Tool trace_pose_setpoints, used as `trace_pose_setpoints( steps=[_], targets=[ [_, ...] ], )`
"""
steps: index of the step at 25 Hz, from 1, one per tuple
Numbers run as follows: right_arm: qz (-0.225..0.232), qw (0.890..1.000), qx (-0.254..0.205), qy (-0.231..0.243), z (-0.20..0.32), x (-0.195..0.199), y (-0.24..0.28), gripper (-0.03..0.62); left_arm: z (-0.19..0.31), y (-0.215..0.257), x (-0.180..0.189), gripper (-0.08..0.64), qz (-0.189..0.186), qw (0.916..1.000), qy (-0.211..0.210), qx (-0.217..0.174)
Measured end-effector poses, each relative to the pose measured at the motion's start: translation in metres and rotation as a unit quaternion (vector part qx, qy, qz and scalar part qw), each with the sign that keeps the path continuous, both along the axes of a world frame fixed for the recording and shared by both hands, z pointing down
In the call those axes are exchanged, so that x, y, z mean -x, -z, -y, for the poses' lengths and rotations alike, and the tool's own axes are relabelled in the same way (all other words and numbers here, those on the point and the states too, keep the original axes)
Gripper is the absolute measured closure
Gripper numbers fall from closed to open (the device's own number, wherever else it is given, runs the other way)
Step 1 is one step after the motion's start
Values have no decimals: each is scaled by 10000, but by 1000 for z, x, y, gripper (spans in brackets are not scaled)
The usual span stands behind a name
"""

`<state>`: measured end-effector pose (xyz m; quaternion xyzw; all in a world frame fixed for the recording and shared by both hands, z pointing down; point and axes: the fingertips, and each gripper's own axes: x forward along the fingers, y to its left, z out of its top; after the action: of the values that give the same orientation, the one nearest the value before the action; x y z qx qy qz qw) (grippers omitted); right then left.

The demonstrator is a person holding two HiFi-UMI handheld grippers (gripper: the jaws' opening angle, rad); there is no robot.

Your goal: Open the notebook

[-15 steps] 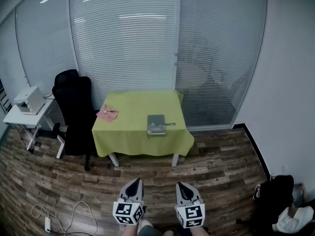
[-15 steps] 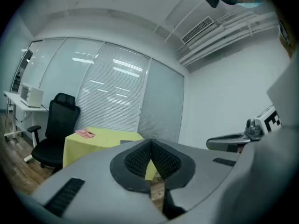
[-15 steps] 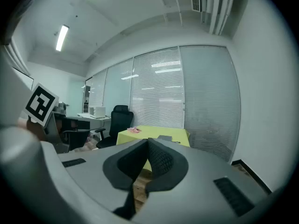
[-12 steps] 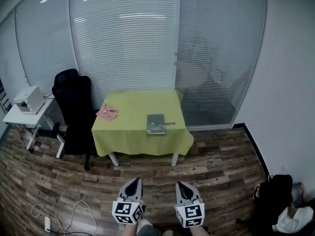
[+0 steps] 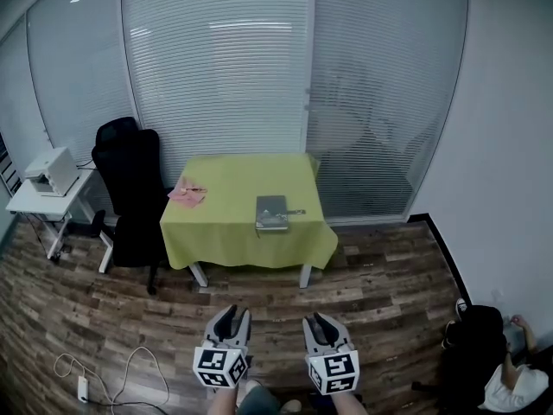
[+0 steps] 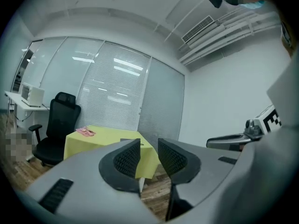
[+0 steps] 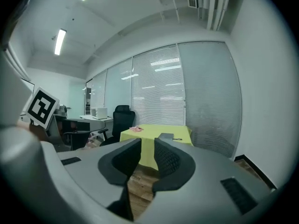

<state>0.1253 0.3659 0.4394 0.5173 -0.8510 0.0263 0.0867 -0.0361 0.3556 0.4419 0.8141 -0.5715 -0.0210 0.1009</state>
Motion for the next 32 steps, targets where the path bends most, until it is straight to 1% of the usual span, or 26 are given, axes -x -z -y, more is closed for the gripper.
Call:
trace_pose_setpoints(
  steps=[1, 2, 9, 16, 22, 26, 32],
  targets=[
    [21, 10000, 14, 1, 0, -1, 0, 488, -1, 0, 0, 431, 9, 10000, 18, 5],
    [30, 10000, 18, -3, 0, -2, -1, 483, -1, 0, 0, 422, 24, 10000, 38, 3],
    [51, 10000, 69, 17, 10, -6, -3, 456, 8, -4, 2, 413, 62, 9999, 102, 77],
    [14, 9998, 175, 21, 46, -10, -15, 446, 46, -18, -1, 405, 70, 9997, 94, 208],
    [-40, 9993, 369, -52, 109, -9, -35, 445, 111, -37, 0, 405, 69, 9993, -14, 360],
    [-127, 9983, 563, -114, 168, -2, -50, 445, 169, -50, 4, 405, 157, 9985, -127, 515],
    [-207, 9965, 787, -204, 258, 19, -61, 443, 261, -64, 23, 405, 301, 9964, -301, 733]
  ],
)
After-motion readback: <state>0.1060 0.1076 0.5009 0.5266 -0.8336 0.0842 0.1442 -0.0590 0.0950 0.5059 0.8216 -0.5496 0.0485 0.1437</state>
